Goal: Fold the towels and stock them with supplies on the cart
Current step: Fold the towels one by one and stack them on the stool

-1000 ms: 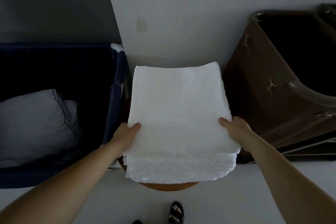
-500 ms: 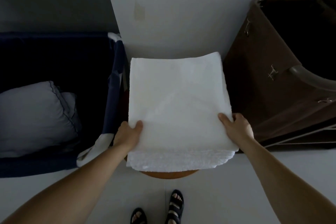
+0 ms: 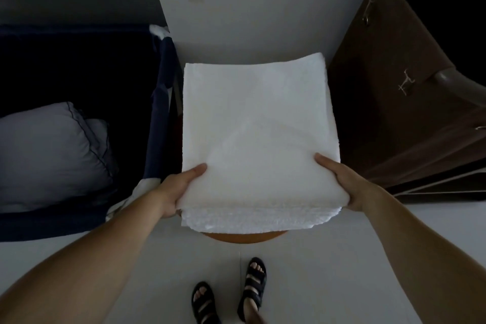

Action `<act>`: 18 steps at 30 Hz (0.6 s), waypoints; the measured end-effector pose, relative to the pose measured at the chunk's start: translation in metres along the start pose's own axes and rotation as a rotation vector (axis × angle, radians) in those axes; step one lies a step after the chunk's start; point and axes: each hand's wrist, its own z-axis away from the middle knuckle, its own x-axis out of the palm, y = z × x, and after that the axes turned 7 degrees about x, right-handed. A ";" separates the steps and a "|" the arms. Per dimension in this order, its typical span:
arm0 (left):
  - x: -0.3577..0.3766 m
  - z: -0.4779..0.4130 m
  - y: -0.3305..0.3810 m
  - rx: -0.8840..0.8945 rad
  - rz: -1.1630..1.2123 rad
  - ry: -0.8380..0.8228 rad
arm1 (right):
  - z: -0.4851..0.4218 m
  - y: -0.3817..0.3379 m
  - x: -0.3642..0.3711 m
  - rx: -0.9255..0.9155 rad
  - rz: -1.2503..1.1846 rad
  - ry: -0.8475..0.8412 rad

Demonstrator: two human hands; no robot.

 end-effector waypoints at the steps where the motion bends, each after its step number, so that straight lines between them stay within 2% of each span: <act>1: -0.002 -0.001 -0.001 -0.017 -0.003 -0.013 | -0.001 0.001 -0.001 0.008 -0.005 -0.026; 6: -0.001 -0.001 -0.006 -0.053 0.020 -0.072 | -0.002 0.002 -0.005 0.078 0.036 -0.025; 10: 0.005 0.011 0.002 -0.017 0.031 -0.029 | 0.002 -0.008 -0.008 0.091 0.041 -0.039; 12: 0.003 0.018 0.013 -0.003 -0.015 0.011 | 0.008 -0.017 -0.006 0.102 0.017 -0.065; 18: 0.006 0.040 0.057 0.052 -0.006 -0.063 | 0.026 -0.044 -0.006 0.109 -0.055 -0.186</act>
